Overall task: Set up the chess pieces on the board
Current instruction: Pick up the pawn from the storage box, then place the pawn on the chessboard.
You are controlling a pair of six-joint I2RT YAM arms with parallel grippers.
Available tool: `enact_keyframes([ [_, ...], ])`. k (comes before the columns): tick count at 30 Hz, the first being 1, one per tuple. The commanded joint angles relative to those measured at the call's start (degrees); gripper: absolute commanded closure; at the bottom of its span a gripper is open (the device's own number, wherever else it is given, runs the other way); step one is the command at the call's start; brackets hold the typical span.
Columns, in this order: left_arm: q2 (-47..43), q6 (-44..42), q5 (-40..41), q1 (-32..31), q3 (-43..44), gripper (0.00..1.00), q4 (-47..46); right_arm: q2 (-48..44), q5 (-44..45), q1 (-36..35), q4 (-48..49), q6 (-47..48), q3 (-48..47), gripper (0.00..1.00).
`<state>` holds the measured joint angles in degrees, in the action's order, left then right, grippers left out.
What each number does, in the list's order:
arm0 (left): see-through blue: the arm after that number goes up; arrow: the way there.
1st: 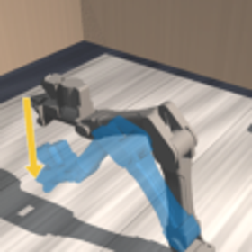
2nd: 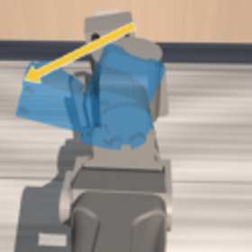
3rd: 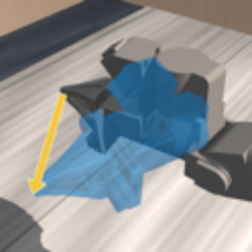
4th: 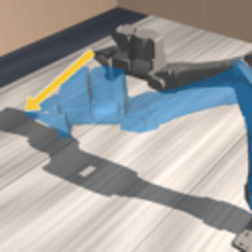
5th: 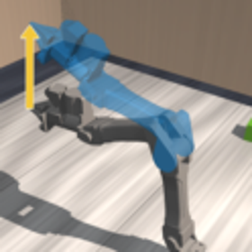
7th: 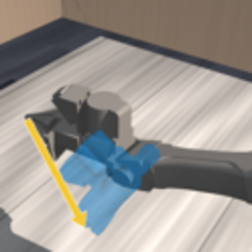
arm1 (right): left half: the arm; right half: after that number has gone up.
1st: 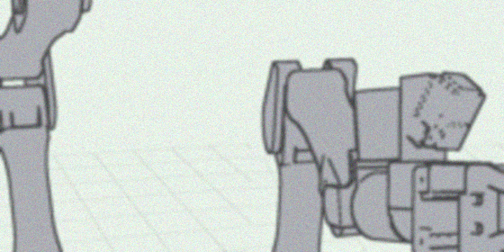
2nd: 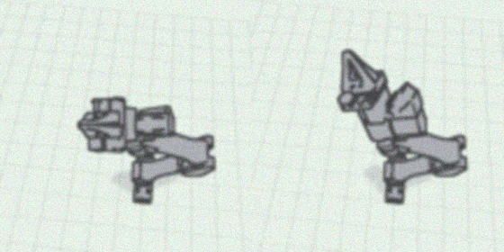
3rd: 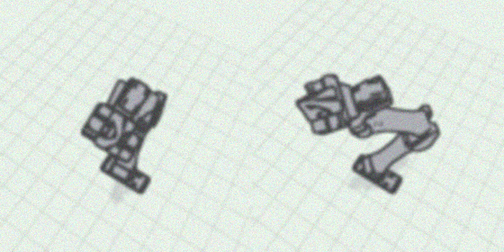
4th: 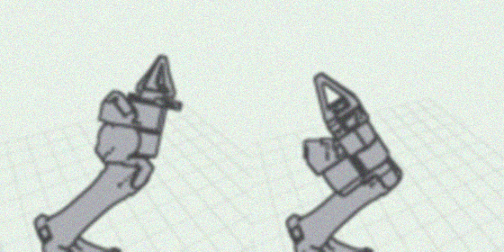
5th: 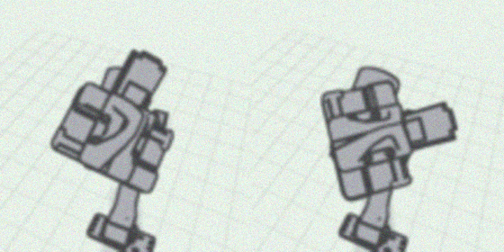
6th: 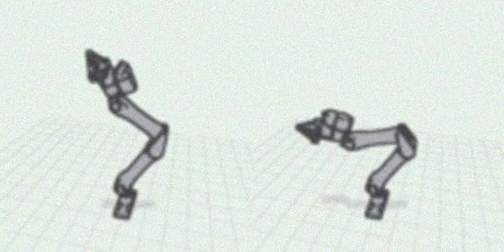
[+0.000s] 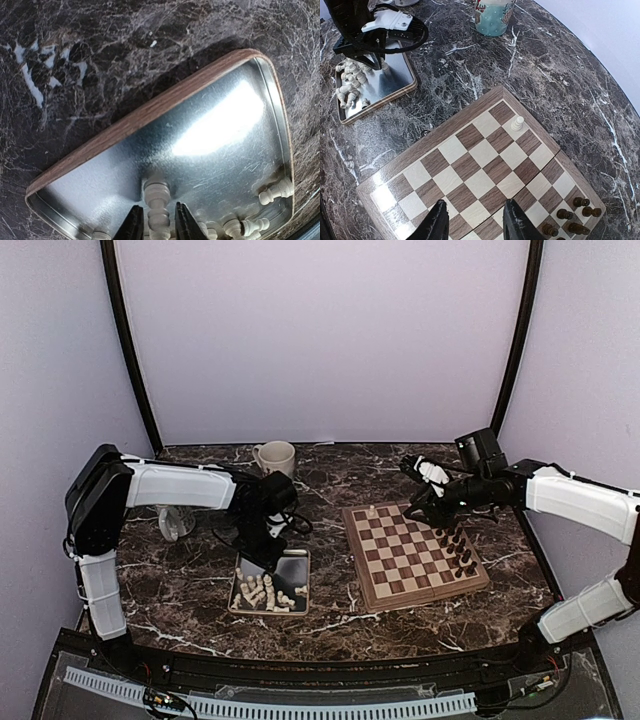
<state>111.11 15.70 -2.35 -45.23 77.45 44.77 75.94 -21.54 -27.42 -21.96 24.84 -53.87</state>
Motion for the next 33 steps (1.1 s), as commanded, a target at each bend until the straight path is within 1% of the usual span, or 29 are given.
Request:
enact_keyframes([
  [1, -0.5, 0.3, 0.9, -0.2, 1.5, 0.76, -1.1, 0.6, 0.2, 0.3, 1.2, 0.6, -0.2, 0.62],
  [2, -0.3, 0.3, 0.8, -0.2, 1.5, 0.78, -1.2, 0.7, 0.4, 0.3, 1.2, 0.6, -0.2, 0.62],
  [6, 0.6, -0.5, 0.7, -0.3, 2.5, 0.91, -0.8, 0.7, 1.7, 0.2, 1.1, 1.1, 0.0, 0.62],
  [8, 0.6, -0.9, 1.9, -0.8, 4.0, 0.93, -0.2, 0.5, 3.0, 0.3, 0.8, 1.3, -0.1, 0.63],
  [10, 0.6, -1.8, 2.9, -2.0, 7.0, 0.93, 1.3, -0.2, 4.6, 0.7, 0.7, 1.4, -0.2, 0.63],
  [13, 0.3, -3.1, 3.3, -4.2, 12.0, 0.93, 1.4, -1.7, 3.8, 2.9, 1.1, 1.0, 0.2, 0.63],
  [16, 0.3, -5.5, 2.6, -6.9, 15.1, 0.93, -1.6, -2.5, 0.7, 5.3, 1.2, 0.0, 0.2, 0.63],
  [19, 1.1, -7.6, 2.0, -9.2, 16.5, 0.95, -7.0, -2.5, -1.2, 6.9, 2.0, -0.5, 0.8, 0.63],
  [21, 2.7, -7.7, 1.2, -9.8, 17.9, 0.95, -9.7, -1.9, -0.9, 7.2, 2.1, -0.3, 0.8, 0.63],
  [26, 7.8, -7.9, 0.4, -10.5, 23.3, 0.95, -13.2, -2.5, 0.1, 7.6, 1.8, -0.1, 0.5, 0.63],
  [30, 10.1, -8.3, -1.2, -10.9, 24.1, 0.95, -18.1, -3.7, -1.2, 9.1, 2.4, -0.4, 1.1, 0.63],
  [33, 12.3, -8.7, -0.5, -10.9, 25.4, 0.95, -19.2, -3.8, -1.2, 9.6, 2.0, -0.2, 0.9, 0.63],
])
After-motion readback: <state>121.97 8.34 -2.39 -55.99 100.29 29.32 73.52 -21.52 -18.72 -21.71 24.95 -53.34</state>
